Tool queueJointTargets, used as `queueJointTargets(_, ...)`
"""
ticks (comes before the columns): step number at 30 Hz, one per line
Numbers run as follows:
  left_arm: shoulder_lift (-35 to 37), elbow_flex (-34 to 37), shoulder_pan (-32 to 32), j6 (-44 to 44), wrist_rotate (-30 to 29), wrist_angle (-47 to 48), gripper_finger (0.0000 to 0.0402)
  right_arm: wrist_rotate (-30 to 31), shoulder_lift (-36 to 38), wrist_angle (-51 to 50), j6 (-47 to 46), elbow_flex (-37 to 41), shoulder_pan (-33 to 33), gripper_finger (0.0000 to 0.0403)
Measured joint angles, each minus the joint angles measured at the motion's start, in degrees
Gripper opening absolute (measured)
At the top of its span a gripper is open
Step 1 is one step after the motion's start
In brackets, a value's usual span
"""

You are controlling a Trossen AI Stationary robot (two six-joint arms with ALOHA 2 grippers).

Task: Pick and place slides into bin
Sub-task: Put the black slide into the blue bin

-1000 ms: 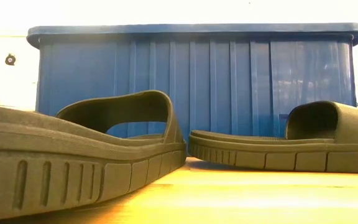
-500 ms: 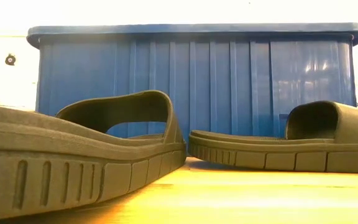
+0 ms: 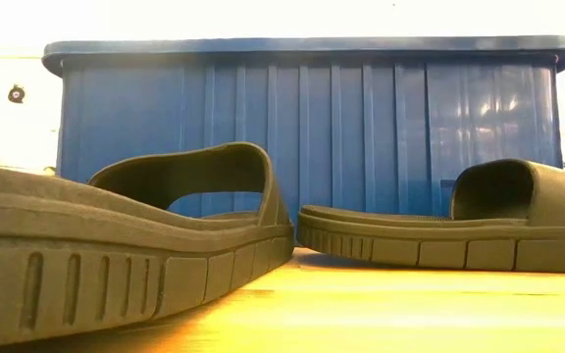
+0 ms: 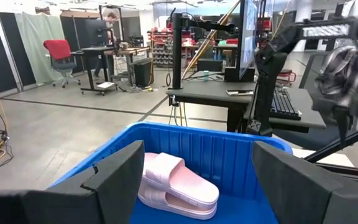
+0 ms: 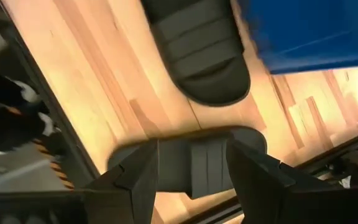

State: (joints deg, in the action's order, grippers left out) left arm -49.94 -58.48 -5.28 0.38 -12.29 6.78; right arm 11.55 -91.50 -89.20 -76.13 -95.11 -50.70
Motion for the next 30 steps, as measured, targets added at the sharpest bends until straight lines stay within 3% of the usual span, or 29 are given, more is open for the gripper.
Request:
queueJointTargets(9,0.2,0.0,0.0,-0.02,0.11,-0.21,0.0283,-1.45,-8.76,-0.85,-6.36,0.79,-5.81,0.0176)
queueJointTargets(30,0.09,0.02,0.0,0.0,0.09,-0.17,0.0283,-1.05,-25.11,-0.82,-3.14,3.17,-9.68,0.0176)
